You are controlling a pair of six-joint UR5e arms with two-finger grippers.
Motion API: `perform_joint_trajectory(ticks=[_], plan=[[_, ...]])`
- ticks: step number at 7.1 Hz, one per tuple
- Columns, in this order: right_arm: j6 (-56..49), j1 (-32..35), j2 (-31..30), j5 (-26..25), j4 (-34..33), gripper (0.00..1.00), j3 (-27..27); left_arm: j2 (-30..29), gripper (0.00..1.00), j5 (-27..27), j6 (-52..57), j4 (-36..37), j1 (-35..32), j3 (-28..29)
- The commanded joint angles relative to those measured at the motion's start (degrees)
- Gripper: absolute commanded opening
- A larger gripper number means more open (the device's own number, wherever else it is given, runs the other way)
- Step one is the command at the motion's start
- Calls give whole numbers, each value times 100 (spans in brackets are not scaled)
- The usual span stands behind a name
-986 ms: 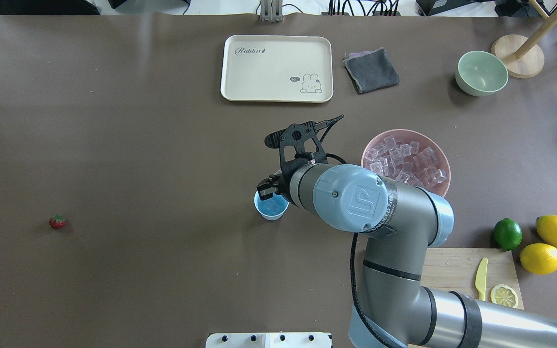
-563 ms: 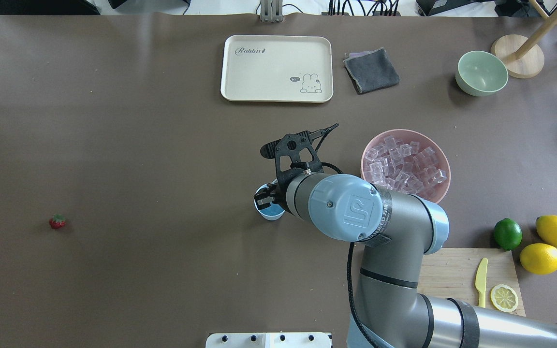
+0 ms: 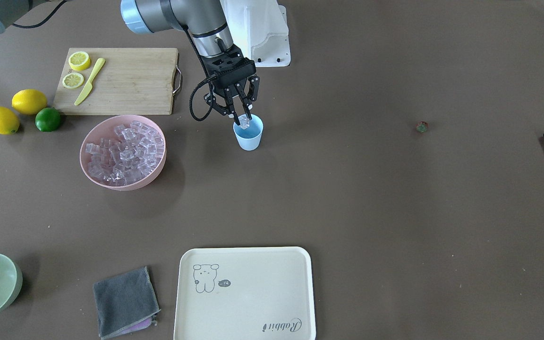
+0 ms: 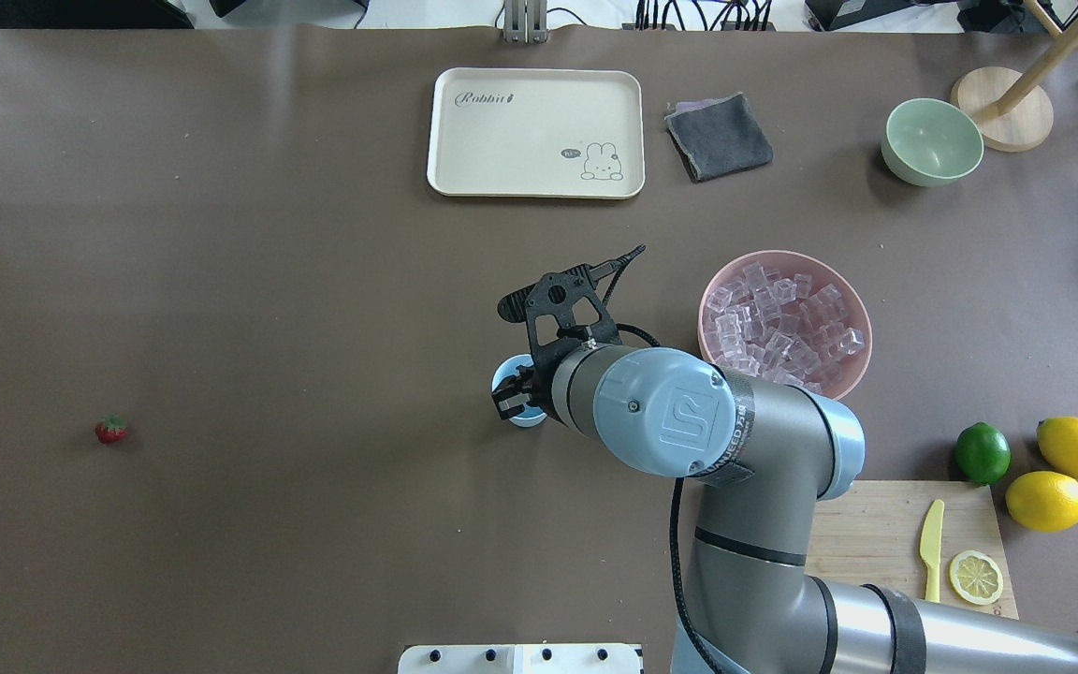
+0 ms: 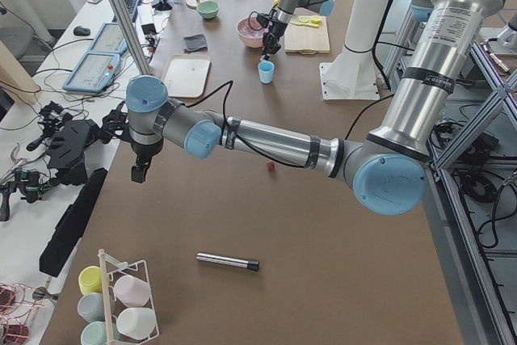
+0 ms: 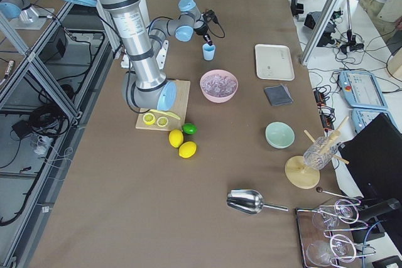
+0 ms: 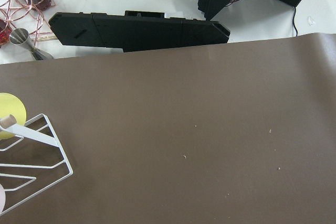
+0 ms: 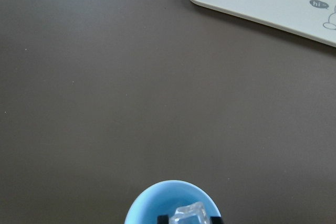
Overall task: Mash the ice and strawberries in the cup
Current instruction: 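Lower the ice cube into the blue cup and open the right gripper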
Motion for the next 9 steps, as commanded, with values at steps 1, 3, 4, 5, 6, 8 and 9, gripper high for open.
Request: perform_joint_trajectory(ticks=[1, 3, 4, 5, 6, 8, 9], plan=[[-6, -21, -2, 0, 41, 0, -4, 0, 98, 0, 3, -1, 4, -6], [-6, -30, -20, 9, 146, 11, -12, 0, 98, 0, -5, -1, 4, 2], [-6, -30, -20, 9, 208, 51, -30, 0, 98, 0, 3, -35, 4, 20], [-6, -30, -20, 0, 218, 99, -30, 0, 98, 0, 3, -45, 4, 20], [-6, -21, -28, 0, 296, 100, -39, 0, 98, 0, 3, -45, 4, 29], [-41, 188, -2, 61, 332, 100, 14, -43, 98, -9, 21, -10, 4, -6], [-276, 416, -2, 149, 410, 100, 23, -130, 98, -287, -31, 43, 13, -15]])
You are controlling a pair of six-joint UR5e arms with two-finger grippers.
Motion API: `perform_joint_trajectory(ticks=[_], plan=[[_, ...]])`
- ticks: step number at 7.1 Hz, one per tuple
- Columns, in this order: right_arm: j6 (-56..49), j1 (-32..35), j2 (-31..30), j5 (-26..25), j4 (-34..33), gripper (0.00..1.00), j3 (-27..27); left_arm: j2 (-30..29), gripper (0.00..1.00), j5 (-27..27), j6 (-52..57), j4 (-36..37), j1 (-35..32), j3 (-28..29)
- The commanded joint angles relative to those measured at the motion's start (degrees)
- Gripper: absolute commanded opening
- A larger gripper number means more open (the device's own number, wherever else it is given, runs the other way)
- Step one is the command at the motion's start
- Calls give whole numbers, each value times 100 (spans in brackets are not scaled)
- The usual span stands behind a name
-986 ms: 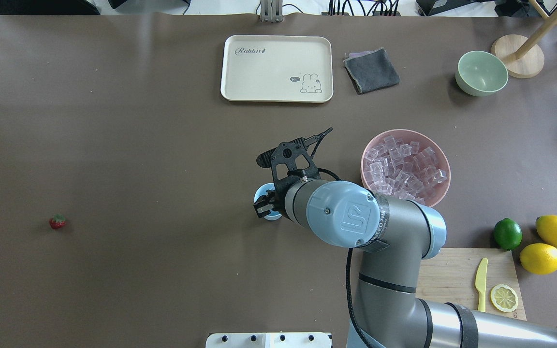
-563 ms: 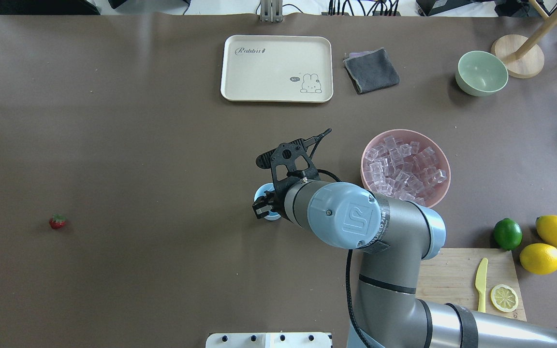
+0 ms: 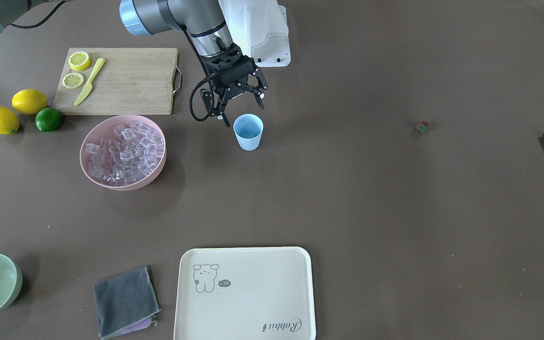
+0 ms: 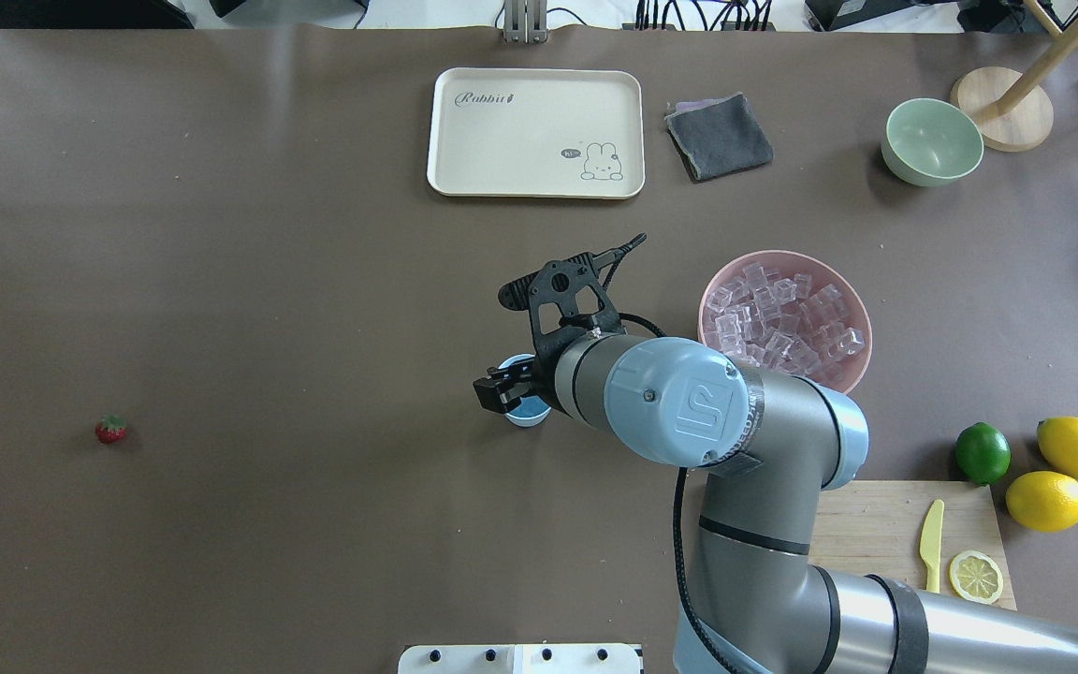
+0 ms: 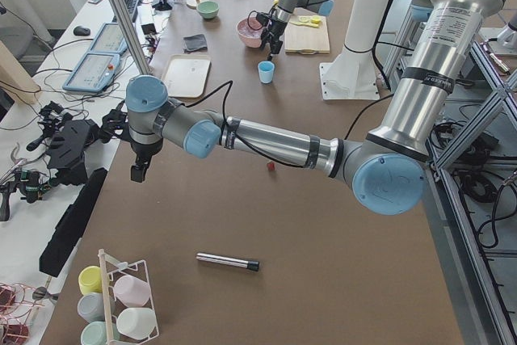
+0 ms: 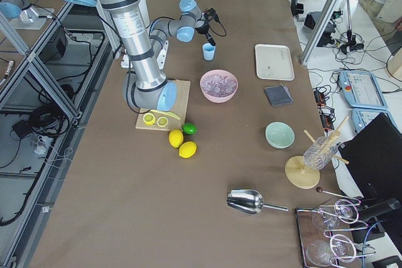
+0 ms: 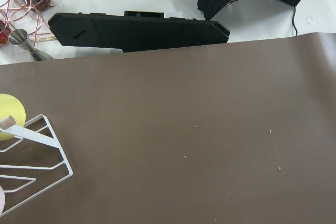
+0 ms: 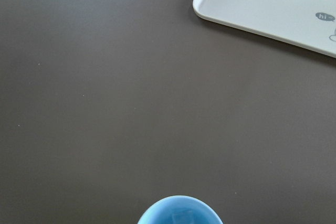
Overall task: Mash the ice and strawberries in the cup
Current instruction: 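Raise the empty right gripper and withdraw it past the pink bowl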
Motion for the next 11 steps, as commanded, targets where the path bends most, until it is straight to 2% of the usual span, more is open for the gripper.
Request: perform_joint_trajectory(ticks=[1, 2, 6, 8, 10, 11], plan=[[-256, 642, -28, 619, 92, 100, 22, -245, 98, -539, -42, 137, 23, 28], [-335, 1211, -37, 1329, 57, 100, 48, -247, 98, -543, -33, 138, 24, 11], [-1370, 3198, -747, 3221, 83, 100, 40, -168, 98, -604, -198, -63, 260, -367], [-1654, 3921, -1143, 3646, 92, 100, 57, 59, 98, -517, -201, -152, 811, -970], [-1715, 4300, -1556, 3718, 92, 100, 84, 384, 98, -472, -226, -693, 1287, -1447], [-1785, 4450, -1767, 3718, 83, 100, 84, 499, 98, -464, -192, -827, 1481, -1448]])
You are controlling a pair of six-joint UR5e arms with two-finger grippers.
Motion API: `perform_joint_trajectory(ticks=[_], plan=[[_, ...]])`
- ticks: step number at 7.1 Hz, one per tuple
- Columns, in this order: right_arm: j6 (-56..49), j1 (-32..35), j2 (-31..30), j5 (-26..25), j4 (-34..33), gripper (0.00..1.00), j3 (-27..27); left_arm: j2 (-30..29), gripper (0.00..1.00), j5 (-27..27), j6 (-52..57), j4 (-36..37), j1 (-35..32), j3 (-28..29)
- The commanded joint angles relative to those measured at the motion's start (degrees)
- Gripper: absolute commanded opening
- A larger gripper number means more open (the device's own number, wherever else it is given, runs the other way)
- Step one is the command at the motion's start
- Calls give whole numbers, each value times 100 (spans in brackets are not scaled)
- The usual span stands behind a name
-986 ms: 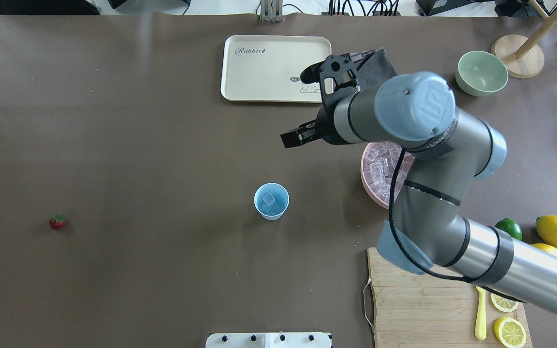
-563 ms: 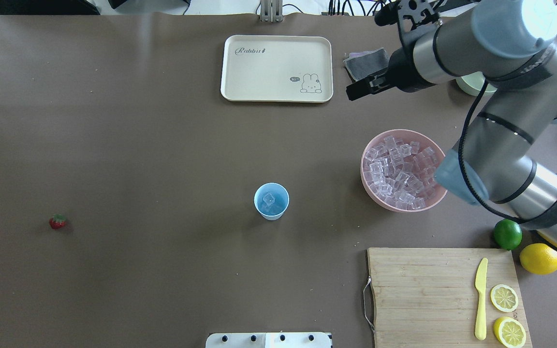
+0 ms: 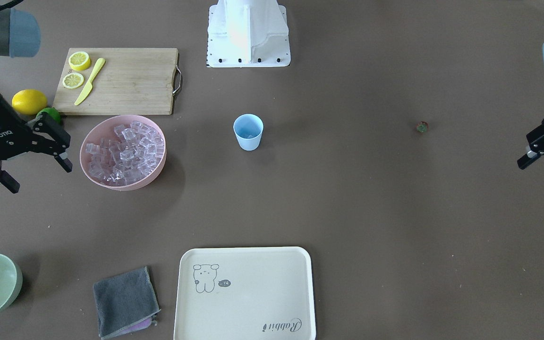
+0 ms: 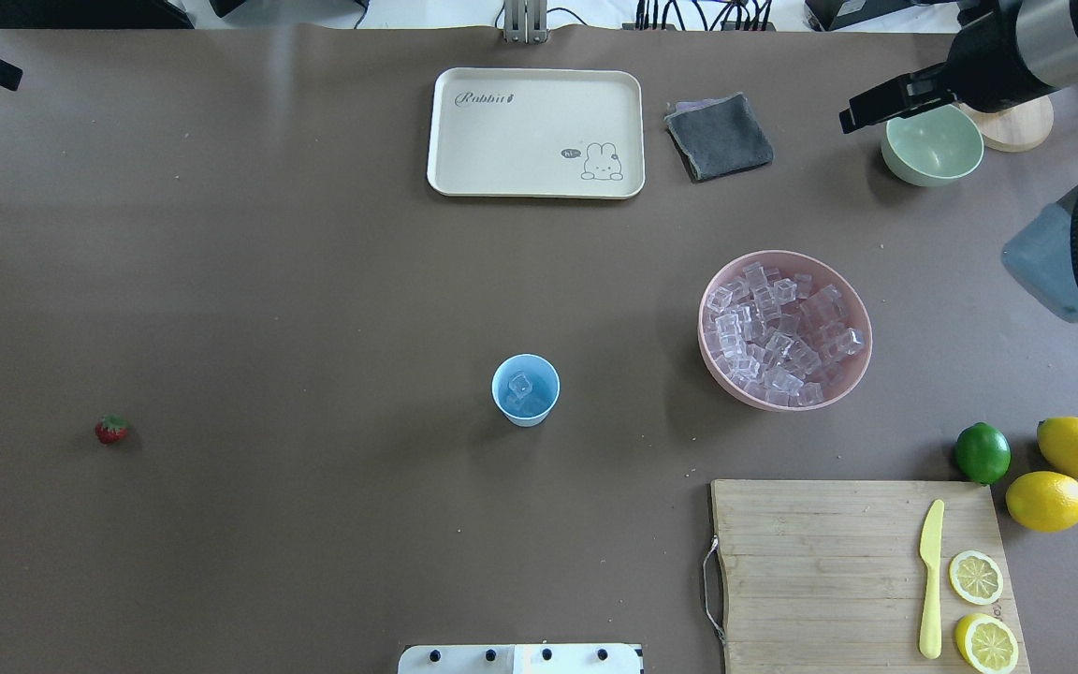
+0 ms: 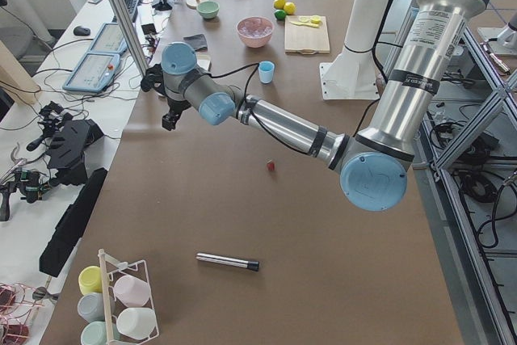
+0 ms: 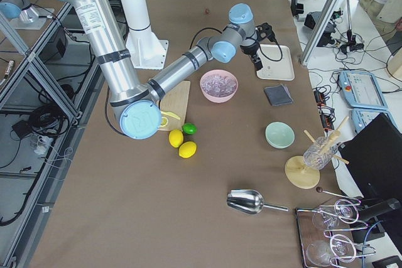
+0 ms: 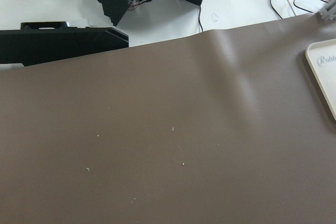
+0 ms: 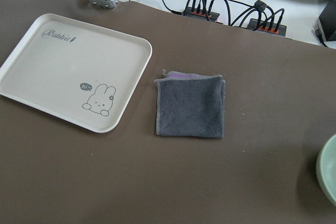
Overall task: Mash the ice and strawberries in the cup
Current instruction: 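Raise the empty right gripper and withdraw it past the pink bowl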
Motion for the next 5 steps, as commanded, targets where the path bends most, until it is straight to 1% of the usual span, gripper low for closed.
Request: perform_joint_trajectory(ticks=[1, 2, 3, 5], plan=[[-163, 512, -375, 299, -15, 100, -23, 262, 97, 32, 64, -288, 513, -118], [-199, 785, -698, 476, 11, 100, 3, 289, 97, 32, 73, -288, 776, -109], [-295, 909, -910, 469, 2, 100, 3, 307, 96, 41, 308, -288, 1066, -109], [-296, 1006, -1218, 425, 11, 100, -6, 753, 97, 41, 1142, -297, 1183, -118]])
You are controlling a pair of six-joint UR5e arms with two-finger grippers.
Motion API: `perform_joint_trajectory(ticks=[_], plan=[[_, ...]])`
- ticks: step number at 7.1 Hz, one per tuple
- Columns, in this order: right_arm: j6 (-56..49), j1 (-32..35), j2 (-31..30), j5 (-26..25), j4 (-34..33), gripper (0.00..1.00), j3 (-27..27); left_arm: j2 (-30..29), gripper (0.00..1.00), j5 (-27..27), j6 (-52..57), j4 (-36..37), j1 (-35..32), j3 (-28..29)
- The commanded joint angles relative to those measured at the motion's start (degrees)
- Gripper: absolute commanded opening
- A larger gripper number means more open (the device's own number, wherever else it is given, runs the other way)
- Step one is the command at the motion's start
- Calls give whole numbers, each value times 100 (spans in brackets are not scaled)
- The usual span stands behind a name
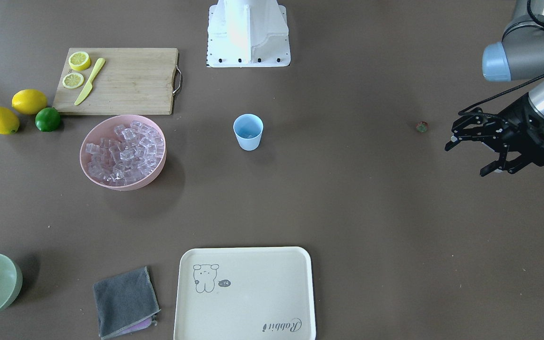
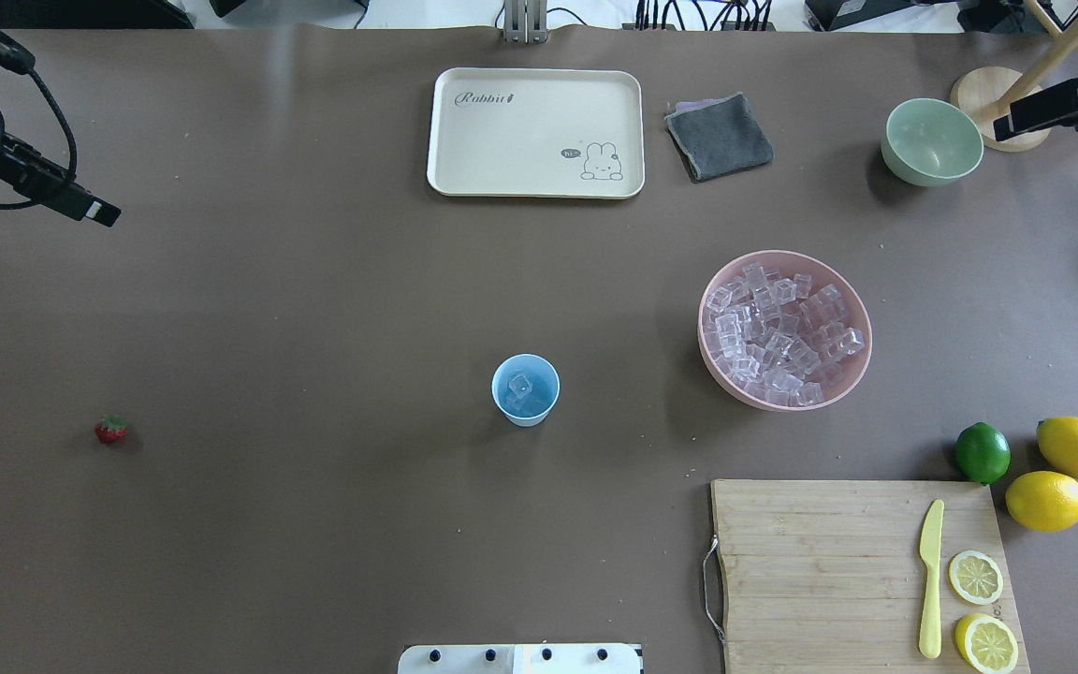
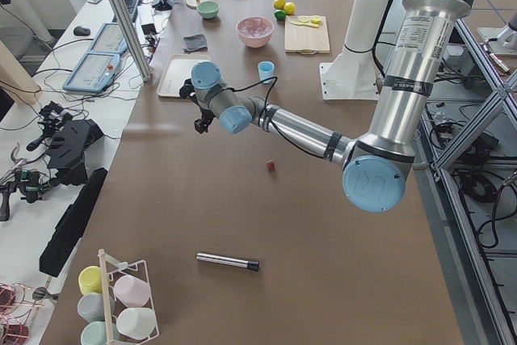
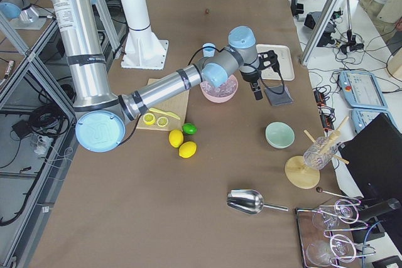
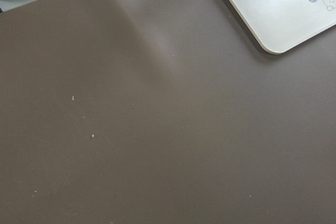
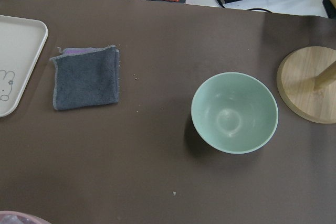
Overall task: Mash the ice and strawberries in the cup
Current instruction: 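Move the left gripper down toward the small red strawberry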
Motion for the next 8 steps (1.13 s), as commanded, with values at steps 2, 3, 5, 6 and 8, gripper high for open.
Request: perform_joint_trajectory(ticks=[2, 3, 5, 6, 8], plan=[[-30, 183, -497, -11, 6, 100, 35, 561, 97, 54, 1585, -4, 200, 67], [-21, 227, -559, -12, 6, 100, 44, 658, 97, 62, 1904, 4, 235, 58], [-4, 236, -647, -20, 6, 100, 44, 677, 97, 62, 2074, -4, 340, 32], [-4, 236, -656, -20, 6, 100, 35, 677, 97, 71, 2074, -83, 428, 32], [-4, 271, -656, -20, 6, 100, 43, 764, 97, 150, 2074, -136, 673, 32]])
